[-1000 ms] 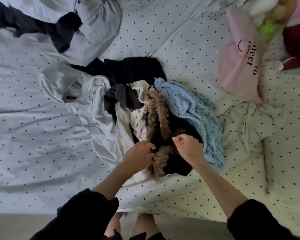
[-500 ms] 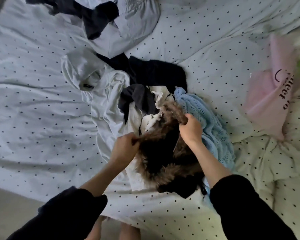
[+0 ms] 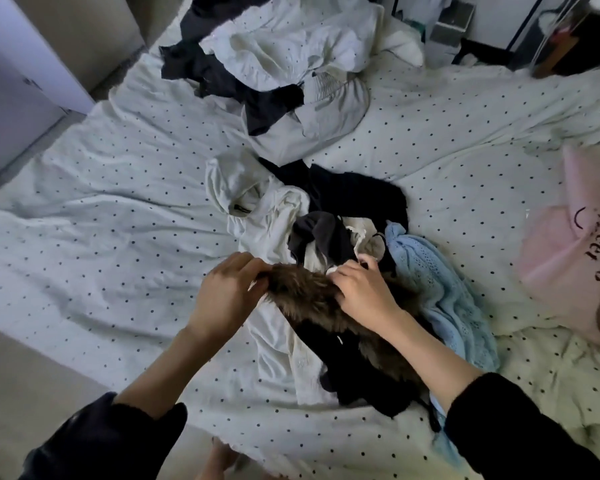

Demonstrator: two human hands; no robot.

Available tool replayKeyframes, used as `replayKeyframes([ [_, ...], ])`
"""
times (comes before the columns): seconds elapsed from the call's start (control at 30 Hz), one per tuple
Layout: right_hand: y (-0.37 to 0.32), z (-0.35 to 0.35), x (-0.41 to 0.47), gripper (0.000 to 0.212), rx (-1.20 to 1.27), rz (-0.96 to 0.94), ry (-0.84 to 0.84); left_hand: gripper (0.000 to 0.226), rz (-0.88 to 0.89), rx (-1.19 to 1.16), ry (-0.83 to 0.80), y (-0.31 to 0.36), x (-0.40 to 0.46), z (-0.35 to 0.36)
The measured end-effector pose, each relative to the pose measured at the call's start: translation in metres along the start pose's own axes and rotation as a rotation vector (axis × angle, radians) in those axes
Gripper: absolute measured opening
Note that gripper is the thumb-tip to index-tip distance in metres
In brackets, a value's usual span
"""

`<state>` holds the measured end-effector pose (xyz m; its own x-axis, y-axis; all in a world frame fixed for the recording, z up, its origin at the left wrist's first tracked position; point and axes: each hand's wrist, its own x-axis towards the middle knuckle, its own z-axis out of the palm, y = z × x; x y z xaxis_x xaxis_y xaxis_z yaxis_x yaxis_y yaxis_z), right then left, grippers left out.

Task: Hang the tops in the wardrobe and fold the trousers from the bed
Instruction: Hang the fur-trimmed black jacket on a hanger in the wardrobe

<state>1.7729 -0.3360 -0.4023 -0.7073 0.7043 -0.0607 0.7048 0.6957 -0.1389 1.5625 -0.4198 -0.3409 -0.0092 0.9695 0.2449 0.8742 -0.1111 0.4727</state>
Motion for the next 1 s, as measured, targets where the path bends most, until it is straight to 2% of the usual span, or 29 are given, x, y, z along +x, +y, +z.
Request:
replayKeyframes([
  [0.07,-0.008,-0.02,0.013,0.028,-0.004,0.033,0.231,0.013,-0.027,0.019,0.049,-0.011,-0.001,-0.021],
  [0.13,-0.019,-0.049,0.029,0.031,-0.001,0.038,0.394,0.013,-0.053,0.036,0.099,-0.02,-0.002,-0.049],
  [0.33,-0.087,-0.147,0.078,0.024,-0.067,-0.147,0.721,0.012,-0.031,0.11,0.283,-0.047,-0.01,-0.146],
  [0.53,-0.216,-0.213,0.128,0.02,-0.023,-0.331,0.788,0.015,-0.102,0.174,0.475,-0.105,-0.052,-0.264],
  [0.73,-0.397,-0.254,0.186,0.022,0.052,-0.478,0.909,0.014,-0.209,0.231,0.703,-0.192,-0.13,-0.396],
  [1.0,-0.621,-0.279,0.268,0.02,0.324,-0.711,0.889,0.011,-0.331,0.376,0.869,-0.305,-0.24,-0.539],
])
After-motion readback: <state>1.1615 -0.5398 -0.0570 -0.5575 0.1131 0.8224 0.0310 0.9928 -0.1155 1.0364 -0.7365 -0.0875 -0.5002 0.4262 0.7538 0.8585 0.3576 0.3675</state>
